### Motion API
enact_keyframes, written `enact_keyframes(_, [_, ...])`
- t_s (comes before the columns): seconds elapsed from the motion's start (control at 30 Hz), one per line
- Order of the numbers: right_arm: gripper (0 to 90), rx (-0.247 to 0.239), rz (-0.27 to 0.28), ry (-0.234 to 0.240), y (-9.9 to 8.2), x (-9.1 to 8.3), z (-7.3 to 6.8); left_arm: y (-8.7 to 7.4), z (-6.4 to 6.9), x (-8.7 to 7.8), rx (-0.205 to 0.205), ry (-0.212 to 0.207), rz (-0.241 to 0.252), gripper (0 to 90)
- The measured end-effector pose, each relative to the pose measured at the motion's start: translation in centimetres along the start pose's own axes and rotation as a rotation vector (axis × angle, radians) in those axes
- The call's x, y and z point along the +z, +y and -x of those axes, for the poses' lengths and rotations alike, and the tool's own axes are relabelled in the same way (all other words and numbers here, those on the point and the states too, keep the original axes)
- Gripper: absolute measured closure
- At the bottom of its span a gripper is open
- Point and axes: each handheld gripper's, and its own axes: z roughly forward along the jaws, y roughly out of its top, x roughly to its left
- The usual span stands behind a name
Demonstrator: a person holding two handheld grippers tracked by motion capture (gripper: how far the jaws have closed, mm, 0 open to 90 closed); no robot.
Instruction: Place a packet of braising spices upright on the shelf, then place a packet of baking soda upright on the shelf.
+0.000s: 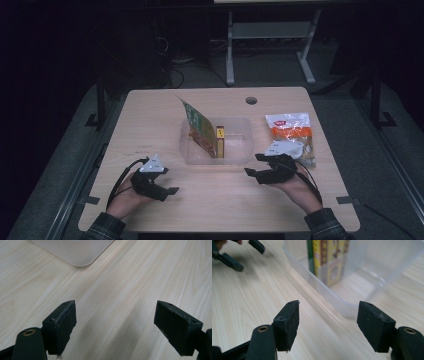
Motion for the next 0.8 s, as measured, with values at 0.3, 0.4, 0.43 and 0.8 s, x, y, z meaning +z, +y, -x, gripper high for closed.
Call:
enact_keyframes(0.3, [34.6,0.078,-0.033,-0.09,-2.5,-2.0,3.7,0.0,0.0,0.0,0.009,0.0,-0.006,17.3])
enact_keyframes(0.4, [35.8,0.118,-0.045,-0.106,-3.2,-2.4,4.9,0.0,-0.1,0.1,0.001,-0.003,-0.008,17.4])
enact_keyframes(0.43, [36.1,0.122,-0.046,-0.11,-3.5,-2.5,5.5,0.0,-0.1,0.1,0.002,-0.002,-0.01,17.4])
enact_keyframes(0.8, [53.0,0.209,-0.048,-0.169,-4.3,-3.1,9.9,0.1,0.1,0.2,0.015,0.003,-0.016,17.4])
